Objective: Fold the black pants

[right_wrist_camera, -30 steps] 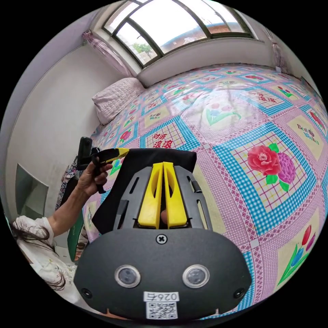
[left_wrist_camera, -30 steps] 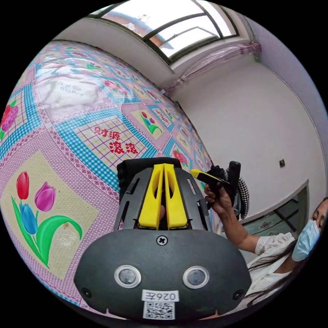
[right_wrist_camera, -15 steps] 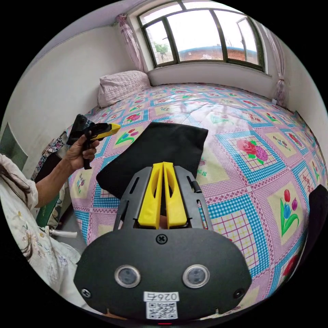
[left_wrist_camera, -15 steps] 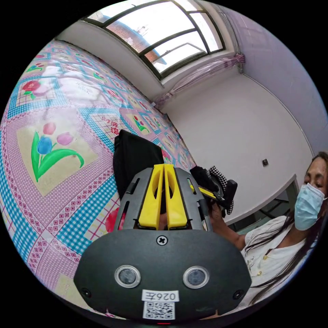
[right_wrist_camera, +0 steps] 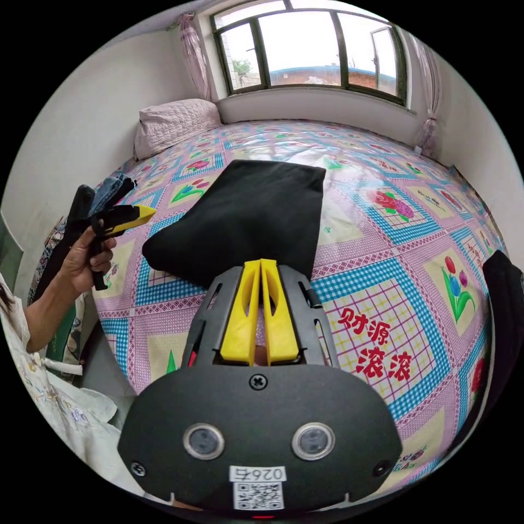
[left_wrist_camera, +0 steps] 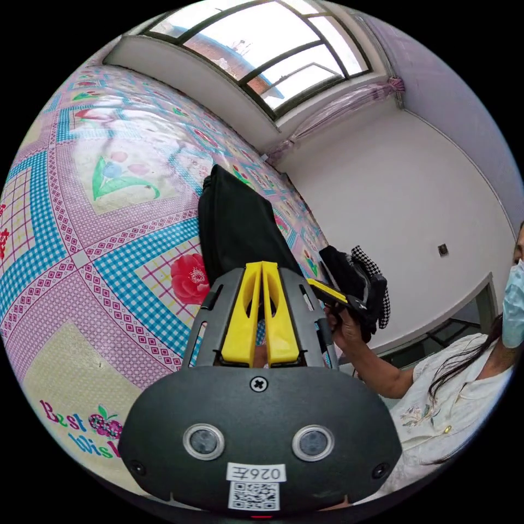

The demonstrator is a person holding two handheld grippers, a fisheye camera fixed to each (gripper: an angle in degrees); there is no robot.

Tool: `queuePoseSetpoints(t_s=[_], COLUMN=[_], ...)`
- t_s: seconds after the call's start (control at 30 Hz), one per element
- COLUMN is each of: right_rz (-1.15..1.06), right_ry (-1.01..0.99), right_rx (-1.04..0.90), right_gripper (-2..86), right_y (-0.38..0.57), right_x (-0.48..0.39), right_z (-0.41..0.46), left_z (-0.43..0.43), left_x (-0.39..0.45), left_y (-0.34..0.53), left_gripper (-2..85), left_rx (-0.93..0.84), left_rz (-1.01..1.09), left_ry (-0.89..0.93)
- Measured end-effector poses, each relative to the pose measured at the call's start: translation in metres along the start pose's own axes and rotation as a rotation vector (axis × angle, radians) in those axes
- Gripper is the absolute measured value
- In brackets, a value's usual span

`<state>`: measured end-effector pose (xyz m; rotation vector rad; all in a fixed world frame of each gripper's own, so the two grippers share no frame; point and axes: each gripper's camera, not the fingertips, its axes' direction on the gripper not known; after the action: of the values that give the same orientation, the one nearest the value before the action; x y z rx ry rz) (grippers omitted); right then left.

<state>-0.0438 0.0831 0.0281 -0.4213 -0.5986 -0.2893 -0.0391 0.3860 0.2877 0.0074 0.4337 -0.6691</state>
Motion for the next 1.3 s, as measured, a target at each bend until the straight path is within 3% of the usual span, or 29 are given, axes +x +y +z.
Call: queuePoseSetpoints(t_s=[0.1, 0.17, 0.23, 0.3, 0.43, 0.5, 0.57, 0.63, 0.7, 0.77, 0.8, 0.87, 0.93, 1.1, 1.2, 1.23, 1.3], right_rz=[-0.006, 0.024, 0.044, 0.058, 0.002, -0.064, -0.110, -0.178, -0.260, -0.327, -0.346, -0.363, -0.327, -0.143, 0.051, 0.091, 0.247], right_ry=[-0.030, -0.074, -0.077, -0.052, -0.147, -0.214, -0.228, -0.213, -0.208, -0.133, -0.062, 0.051, 0.029, -0.324, -0.548, -0.581, -0.637], right_rx=[-0.024, -0.052, -0.049, 0.142, 0.579, 0.836, 0.971, 1.069, 1.048, 1.032, 1.082, 1.202, 1.300, 0.940, 0.677, 0.630, 0.457], right_gripper=[-0.9, -0.9, -0.9, -0.7, 0.7, 4.1, 3.8, 1.7, -0.2, -0.7, -0.8, -0.9, -0.9, -1.0, -0.9, -0.9, -0.8], right_y=[0.018, 0.022, 0.027, 0.041, 0.072, 0.091, 0.103, 0.114, 0.118, 0.121, 0.127, 0.137, 0.144, 0.092, 0.073, 0.073, 0.080], right_x=[0.001, 0.006, 0.009, 0.010, 0.013, 0.016, 0.017, 0.016, 0.013, 0.008, 0.006, 0.005, 0.015, 0.091, 0.145, 0.154, 0.179], right_z=[0.013, 0.004, -0.018, -0.075, -0.190, -0.260, -0.302, -0.336, -0.371, -0.389, -0.396, -0.400, -0.398, -0.345, -0.277, -0.262, -0.207], left_z=[0.040, 0.029, 0.010, -0.012, -0.081, -0.103, -0.113, -0.120, -0.131, -0.137, -0.135, -0.117, -0.101, -0.074, -0.052, -0.043, -0.030], left_x=[0.000, 0.005, 0.032, 0.067, 0.169, 0.222, 0.283, 0.310, 0.321, 0.330, 0.334, 0.353, 0.360, 0.325, 0.283, 0.265, 0.238], left_y=[0.019, 0.030, 0.037, 0.043, 0.071, 0.091, 0.118, 0.128, 0.127, 0.118, 0.116, 0.113, 0.116, 0.079, 0.052, 0.044, 0.034], left_gripper=[-1.0, -1.0, -1.0, -1.0, -1.0, -1.0, -1.0, -0.9, -0.8, -0.8, -0.8, -0.5, 0.3, 13.4, 7.1, 1.0, 0.9], left_rx=[-0.191, -0.109, -0.034, 0.039, 0.379, 0.577, 0.807, 0.905, 0.918, 0.814, 0.771, 0.714, 0.737, 0.577, 0.440, 0.398, 0.326], left_rz=[-0.024, -0.168, -0.150, -0.092, 0.181, 0.370, 0.599, 0.661, 0.671, 0.668, 0.691, 0.746, 0.842, 0.723, 0.551, 0.486, 0.406], left_ry=[-0.141, -0.090, -0.168, -0.260, -0.388, -0.540, -0.759, -0.717, -0.518, -0.333, -0.336, -0.555, -0.642, -0.438, -0.491, -0.532, -0.558])
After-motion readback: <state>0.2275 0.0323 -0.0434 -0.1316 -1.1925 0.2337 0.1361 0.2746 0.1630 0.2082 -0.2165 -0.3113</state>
